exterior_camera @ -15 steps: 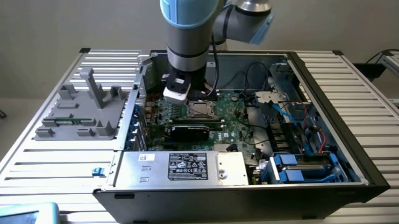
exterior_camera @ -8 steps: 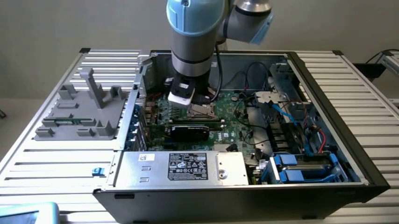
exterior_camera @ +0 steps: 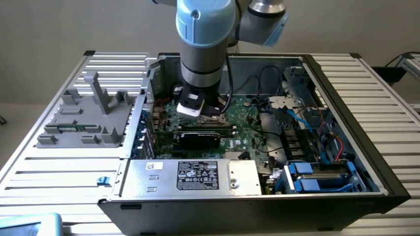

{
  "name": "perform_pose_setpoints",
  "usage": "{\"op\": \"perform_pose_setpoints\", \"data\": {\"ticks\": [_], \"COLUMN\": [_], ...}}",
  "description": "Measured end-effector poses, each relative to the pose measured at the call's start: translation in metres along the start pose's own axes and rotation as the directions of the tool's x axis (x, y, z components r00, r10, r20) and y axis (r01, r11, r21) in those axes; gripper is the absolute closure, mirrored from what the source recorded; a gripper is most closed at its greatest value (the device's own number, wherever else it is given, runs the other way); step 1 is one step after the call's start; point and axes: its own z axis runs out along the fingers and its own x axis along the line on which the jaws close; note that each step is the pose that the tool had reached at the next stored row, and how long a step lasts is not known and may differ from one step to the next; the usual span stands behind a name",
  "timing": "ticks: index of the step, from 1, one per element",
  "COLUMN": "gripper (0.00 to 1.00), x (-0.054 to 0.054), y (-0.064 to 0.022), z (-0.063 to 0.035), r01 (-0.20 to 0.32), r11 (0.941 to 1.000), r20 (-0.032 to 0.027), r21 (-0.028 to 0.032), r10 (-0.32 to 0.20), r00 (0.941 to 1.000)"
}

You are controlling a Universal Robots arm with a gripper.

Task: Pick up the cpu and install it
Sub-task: 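Install the second cpu locking lever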

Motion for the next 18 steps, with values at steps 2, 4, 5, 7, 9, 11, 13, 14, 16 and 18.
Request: {"op": "perform_pose_setpoints", "data": {"ticks": [2, 4, 5, 7, 9, 11, 13, 14, 16, 18], "gripper": [0.89, 0.89, 0.89, 0.89, 0.89, 0.89, 0.89, 0.89, 0.89, 0.89], "x": [-0.001, -0.003, -0.004, -0.006, -0.007, -0.007, -0.009, -0.009, -0.010, -0.011], "y": [0.0017, 0.0035, 0.0045, 0.0061, 0.0068, 0.0067, 0.0060, 0.0058, 0.0055, 0.0046], "z": [0.0034, 0.0071, 0.0088, 0.0123, 0.0156, 0.0180, 0.0197, 0.0203, 0.0215, 0.0236], "r01": [-0.001, -0.002, -0.002, -0.003, -0.004, -0.004, -0.004, -0.004, -0.004, -0.004], "r11": [1.0000, 1.0000, 1.0000, 1.0000, 1.0000, 1.0000, 1.0000, 1.0000, 1.0000, 1.0000], "r20": [0.0000, 0.0000, -0.0001, 0.0000, 0.0001, -0.0001, -0.0001, -0.0001, 0.0000, 0.0000], "r21": [0.0001, 0.0002, 0.0000, -0.0004, -0.0006, -0.0005, -0.0003, -0.0003, -0.0005, -0.0006], "r10": [0.001, 0.002, 0.002, 0.003, 0.004, 0.004, 0.004, 0.004, 0.004, 0.004], "r00": [1.0000, 1.0000, 1.0000, 1.0000, 1.0000, 1.0000, 1.0000, 1.0000, 1.0000, 1.0000]}}
